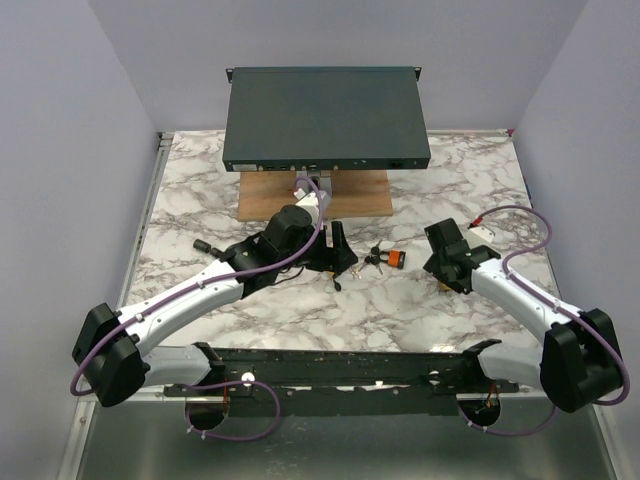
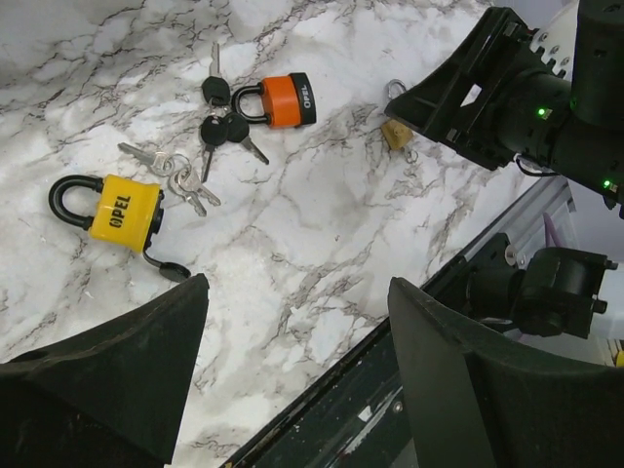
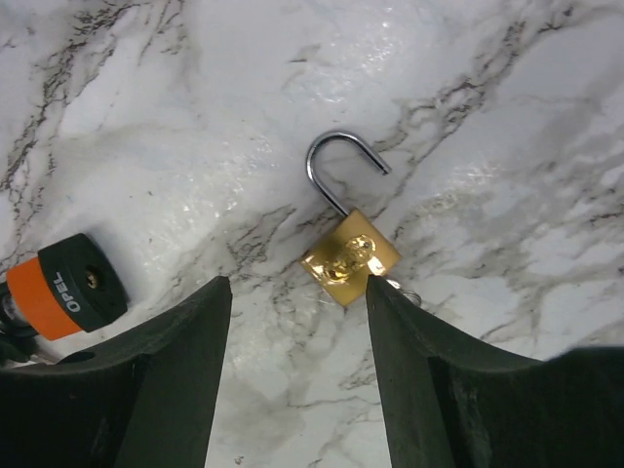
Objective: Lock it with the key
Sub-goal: Pick up the lock from the center of the board.
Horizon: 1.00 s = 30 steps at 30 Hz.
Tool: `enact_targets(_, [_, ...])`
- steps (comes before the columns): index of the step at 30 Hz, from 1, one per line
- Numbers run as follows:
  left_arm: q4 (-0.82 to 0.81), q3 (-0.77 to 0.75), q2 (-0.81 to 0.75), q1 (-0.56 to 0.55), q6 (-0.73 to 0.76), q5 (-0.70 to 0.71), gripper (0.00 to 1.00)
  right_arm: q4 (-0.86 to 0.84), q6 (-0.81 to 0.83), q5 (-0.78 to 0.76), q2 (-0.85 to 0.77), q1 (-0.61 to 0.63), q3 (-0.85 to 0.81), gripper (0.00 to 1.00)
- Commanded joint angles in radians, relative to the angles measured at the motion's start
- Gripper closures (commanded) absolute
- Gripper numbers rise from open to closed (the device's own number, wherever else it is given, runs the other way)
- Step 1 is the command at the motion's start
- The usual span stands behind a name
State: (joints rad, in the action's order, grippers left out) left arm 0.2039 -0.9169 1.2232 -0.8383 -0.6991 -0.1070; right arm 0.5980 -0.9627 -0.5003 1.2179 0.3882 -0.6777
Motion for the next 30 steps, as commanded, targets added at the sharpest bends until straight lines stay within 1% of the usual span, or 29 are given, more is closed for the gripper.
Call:
enact_targets(1, [0.04, -0.014, -0.042, -0.001, 0.013, -0.044, 0.27, 0.06, -0.059, -0.074, -0.049, -0.015, 0.009, 0.38])
enact_targets(3, [0.047, -0.02, -0.048, 0.001, 0.018, -0.044, 0.27, 0.065, -0.07, -0.079, -0.046, -0.025, 0.009, 0.32])
enact_targets(5, [0.05, -0.025, -0.053, 0.002, 0.021, -0.051, 0.27, 0.054, -0.08, -0.09, -0.044, -0.033, 0.024, 0.22])
enact_targets(6, [0.051, -0.026, -0.055, 0.004, 0.02, -0.055, 0.27, 0.037, -0.078, -0.086, -0.046, -0.041, 0.036, 0.14])
enact_targets(7, [0.052, -0.028, -0.055, 0.004, 0.02, -0.059, 0.27, 0.012, -0.07, -0.072, -0.048, -0.057, 0.047, 0.11])
enact_targets(8, [0.051, -0.028, -0.054, 0.005, 0.02, -0.064, 0.27, -0.017, -0.061, -0.045, -0.05, -0.072, 0.065, 0.07])
enact_targets(11, [0.057, -0.031, -0.059, 0.005, 0.019, -0.072, 0.27, -0.153, -0.022, 0.037, -0.075, -0.127, 0.133, 0.02])
enact_targets(14, [0.064, -0.03, -0.065, 0.005, 0.024, -0.069, 0.27, -0.275, 0.018, 0.104, -0.102, -0.152, 0.188, 0.0])
enact_targets(18, [0.069, -0.031, -0.068, 0.008, 0.028, -0.069, 0.27, -0.318, 0.054, 0.157, -0.08, -0.152, 0.19, 0.0])
enact_targets(20, [0.068, -0.031, -0.068, 0.01, 0.026, -0.07, 0.27, -0.356, 0.082, 0.217, -0.064, -0.151, 0.198, 0.02])
enact_targets(22, [0.068, -0.031, -0.069, 0.009, 0.024, -0.069, 0.27, -0.375, 0.072, 0.246, -0.05, -0.146, 0.209, 0.04])
enact_targets(26, [0.074, -0.035, -0.071, 0.013, 0.024, -0.068, 0.27, -0.358, 0.05, 0.258, -0.02, -0.107, 0.201, 0.07])
enact_targets(28, [0.072, -0.037, -0.07, 0.016, 0.026, -0.068, 0.27, -0.34, 0.038, 0.221, -0.009, -0.057, 0.187, 0.07])
enact_targets(30, [0.075, -0.041, -0.066, 0.017, 0.024, -0.073, 0.27, -0.302, 0.016, 0.181, 0.027, -0.033, 0.164, 0.11])
